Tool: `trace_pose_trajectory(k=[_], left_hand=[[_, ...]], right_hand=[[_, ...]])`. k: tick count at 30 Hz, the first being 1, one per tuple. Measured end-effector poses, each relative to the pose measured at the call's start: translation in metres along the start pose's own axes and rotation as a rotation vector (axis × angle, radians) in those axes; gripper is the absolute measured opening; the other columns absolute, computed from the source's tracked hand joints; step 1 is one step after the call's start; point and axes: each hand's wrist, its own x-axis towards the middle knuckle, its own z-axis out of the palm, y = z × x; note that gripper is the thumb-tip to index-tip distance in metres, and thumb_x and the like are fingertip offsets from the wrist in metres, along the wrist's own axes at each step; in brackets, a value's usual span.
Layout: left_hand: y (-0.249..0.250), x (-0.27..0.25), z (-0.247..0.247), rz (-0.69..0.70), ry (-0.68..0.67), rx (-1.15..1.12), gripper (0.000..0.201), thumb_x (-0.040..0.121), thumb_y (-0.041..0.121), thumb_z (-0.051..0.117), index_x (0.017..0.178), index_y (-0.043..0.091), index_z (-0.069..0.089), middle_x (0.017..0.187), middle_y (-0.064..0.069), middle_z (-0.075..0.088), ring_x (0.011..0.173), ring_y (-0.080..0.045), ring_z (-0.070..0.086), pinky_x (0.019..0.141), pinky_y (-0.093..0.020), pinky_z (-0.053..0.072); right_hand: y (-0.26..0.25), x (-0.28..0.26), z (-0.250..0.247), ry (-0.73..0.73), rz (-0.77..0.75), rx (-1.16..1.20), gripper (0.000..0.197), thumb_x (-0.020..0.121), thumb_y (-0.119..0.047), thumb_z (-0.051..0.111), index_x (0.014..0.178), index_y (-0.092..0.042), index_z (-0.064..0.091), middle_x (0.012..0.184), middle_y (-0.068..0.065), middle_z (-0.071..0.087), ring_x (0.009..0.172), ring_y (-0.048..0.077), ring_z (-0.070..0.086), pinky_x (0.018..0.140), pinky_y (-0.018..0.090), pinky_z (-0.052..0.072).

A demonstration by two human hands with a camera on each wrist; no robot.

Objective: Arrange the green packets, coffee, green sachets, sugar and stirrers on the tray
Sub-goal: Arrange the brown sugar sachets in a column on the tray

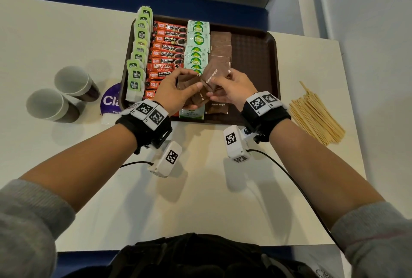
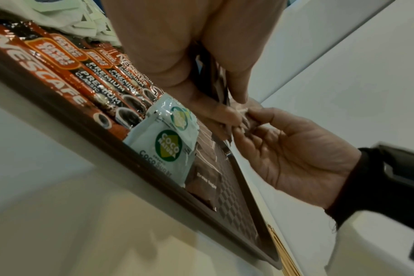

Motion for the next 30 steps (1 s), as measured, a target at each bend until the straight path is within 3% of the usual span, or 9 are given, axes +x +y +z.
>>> trace_pose_trajectory(k=[2,6,10,12,14,18,23,26,30], left_hand=[[0.001,0.001,-0.001,0.0,0.013,-0.012,0.023,0.086,0.008,0.066,0.099,0.022,0.054,0.104,0.013,0.061,0.074,-0.014,0.067,0.047,-0.027,0.057],[0.002,0.0,-0.002,0.008,0.02,-0.011,0.026,0.084,0.007,0.069,0.093,0.027,0.055,0.109,0.007,0.061,0.071,-0.016,0.068,0.048,-0.027,0.057],[0.002,-0.002,-0.002,0.034,-0.015,0.036,0.029,0.082,0.005,0.071,0.091,0.027,0.056,0.11,0.001,0.061,0.073,-0.017,0.068,0.046,-0.027,0.056],[0.001,-0.002,-0.002,0.037,-0.025,0.046,0.029,0.082,0.004,0.071,0.092,0.028,0.057,0.107,0.002,0.061,0.074,-0.017,0.067,0.046,-0.027,0.056],[0.001,-0.001,-0.003,0.034,-0.009,0.046,0.028,0.083,0.003,0.069,0.092,0.027,0.056,0.108,0.001,0.061,0.074,-0.017,0.067,0.047,-0.027,0.057],[-0.002,0.003,-0.01,0.027,0.064,0.026,0.028,0.085,0.001,0.066,0.093,0.025,0.054,0.11,-0.003,0.06,0.075,-0.02,0.066,0.046,-0.027,0.056],[-0.004,0.005,-0.015,0.025,0.086,0.04,0.028,0.085,0.003,0.067,0.093,0.026,0.054,0.111,-0.004,0.06,0.074,-0.018,0.067,0.049,-0.029,0.058],[-0.003,0.006,-0.013,0.031,0.083,0.047,0.029,0.085,0.003,0.067,0.091,0.028,0.055,0.107,-0.001,0.061,0.075,-0.018,0.066,0.049,-0.03,0.058],[-0.002,0.005,-0.01,0.029,0.065,0.043,0.028,0.085,0.003,0.067,0.091,0.027,0.054,0.1,0.005,0.06,0.072,-0.016,0.065,0.048,-0.028,0.057]], right_hand=[[0.005,-0.001,-0.003,-0.023,-0.065,-0.187,0.014,0.087,-0.019,0.066,0.1,-0.017,0.06,0.091,0.008,0.064,0.074,0.018,0.065,0.071,0.033,0.058],[0.009,-0.002,-0.01,-0.1,-0.074,-0.419,0.024,0.083,-0.029,0.07,0.098,-0.011,0.069,0.093,0.005,0.069,0.087,0.015,0.067,0.062,0.018,0.053],[0.008,-0.001,-0.013,-0.011,-0.14,-0.426,0.014,0.083,-0.024,0.071,0.073,-0.017,0.063,0.067,0.0,0.062,0.061,0.009,0.061,0.056,0.019,0.051],[0.009,0.003,-0.017,0.018,-0.138,-0.421,0.013,0.083,-0.02,0.071,0.081,-0.01,0.063,0.065,0.001,0.06,0.053,0.003,0.059,0.055,0.017,0.051],[0.01,0.006,-0.023,0.023,-0.116,-0.427,0.015,0.082,-0.018,0.072,0.089,-0.007,0.063,0.07,0.004,0.062,0.058,0.005,0.062,0.057,0.019,0.052],[0.02,0.008,-0.041,0.059,-0.062,-0.505,0.014,0.081,-0.013,0.073,0.076,-0.017,0.061,0.066,-0.001,0.063,0.064,0.009,0.063,0.06,0.019,0.05],[0.039,0.009,-0.048,0.031,0.026,-0.721,0.011,0.08,-0.016,0.074,0.082,-0.02,0.064,0.074,0.003,0.071,0.078,0.013,0.066,0.084,0.033,0.055],[0.043,0.01,-0.043,0.049,0.026,-0.757,0.016,0.08,-0.017,0.074,0.095,-0.015,0.067,0.081,0.006,0.072,0.083,0.014,0.067,0.089,0.034,0.054],[0.043,0.01,-0.038,0.082,0.022,-0.745,0.015,0.079,-0.012,0.075,0.091,-0.013,0.066,0.066,-0.002,0.061,0.066,0.014,0.063,0.084,0.035,0.056]])
